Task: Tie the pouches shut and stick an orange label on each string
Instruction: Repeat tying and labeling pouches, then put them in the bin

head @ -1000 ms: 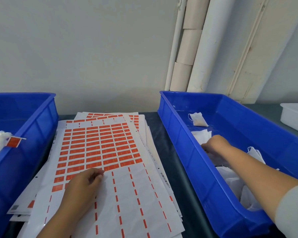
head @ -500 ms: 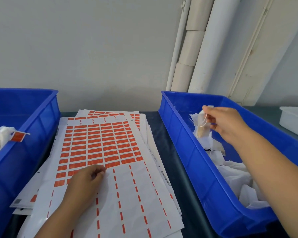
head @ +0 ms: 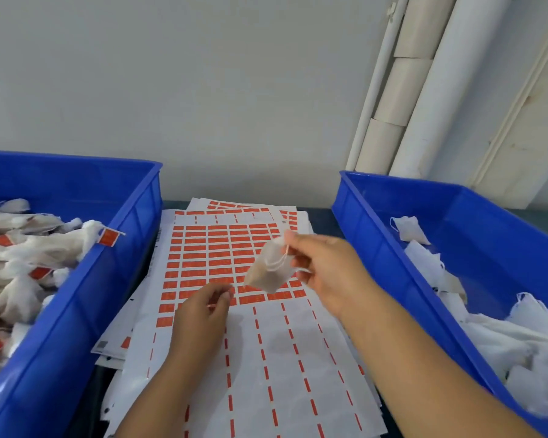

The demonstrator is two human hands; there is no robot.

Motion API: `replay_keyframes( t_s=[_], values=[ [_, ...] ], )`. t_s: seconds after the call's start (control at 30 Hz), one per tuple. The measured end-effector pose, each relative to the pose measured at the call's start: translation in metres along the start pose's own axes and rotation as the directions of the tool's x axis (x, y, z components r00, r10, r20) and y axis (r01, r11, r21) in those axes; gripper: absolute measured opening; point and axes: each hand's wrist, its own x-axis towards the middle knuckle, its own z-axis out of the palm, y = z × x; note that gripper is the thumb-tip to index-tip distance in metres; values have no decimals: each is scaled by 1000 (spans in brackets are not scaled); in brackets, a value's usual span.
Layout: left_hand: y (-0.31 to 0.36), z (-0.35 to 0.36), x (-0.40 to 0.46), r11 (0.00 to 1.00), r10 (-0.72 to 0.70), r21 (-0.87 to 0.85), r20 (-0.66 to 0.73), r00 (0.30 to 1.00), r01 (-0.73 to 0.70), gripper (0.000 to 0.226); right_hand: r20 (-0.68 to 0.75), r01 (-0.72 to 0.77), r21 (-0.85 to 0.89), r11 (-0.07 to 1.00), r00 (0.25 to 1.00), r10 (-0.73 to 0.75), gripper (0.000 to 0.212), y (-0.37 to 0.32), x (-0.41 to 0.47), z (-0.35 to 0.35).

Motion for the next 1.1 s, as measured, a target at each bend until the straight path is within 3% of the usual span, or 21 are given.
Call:
replay_keyframes(
  t_s=[0.13, 0.23, 0.33, 0.6, 0.77, 0.83, 0.9, 1.0, 1.1],
  values=[
    [5, -3, -4, 994, 42, -94, -138, 990, -55, 22, -14, -144, 12, 989, 989, 145, 24, 38, 9, 20],
    [10, -1, -11, 983, 176, -44, -65, 982, -179, 11, 11, -185, 48, 981, 983, 185, 17, 60, 10, 34],
    [8, 4, -10, 964, 259, 55, 16, 966, -259, 19, 53, -219, 66, 973, 975, 216, 20, 75, 10, 43],
    [-3, 9, -5, 960, 261, 98, 26, 965, -262, 13, 177, -133, 75, 988, 977, 118, 26, 93, 15, 39],
    [8, 0, -12, 962, 270, -1, 113, 956, -272, 7, 116, -76, 128, 989, 991, 62, 23, 99, 18, 26],
    [12, -1, -14, 973, 231, -34, 140, 963, -229, 10, 1, 14, 54, 998, 1000, -15, 20, 103, 19, 21],
    [14, 0, -16, 977, 212, -31, 158, 965, -209, 15, -76, 257, -126, 958, 960, -268, 5, 102, 16, 18],
    [16, -2, -18, 970, 245, -47, 156, 957, -240, 22, 119, 615, -351, 706, 777, -618, 39, 99, 11, 16],
    [18, -3, -22, 945, 316, -135, 136, 939, -298, 24, 263, 733, -418, 537, 663, -701, 33, 101, 9, 22]
  ],
)
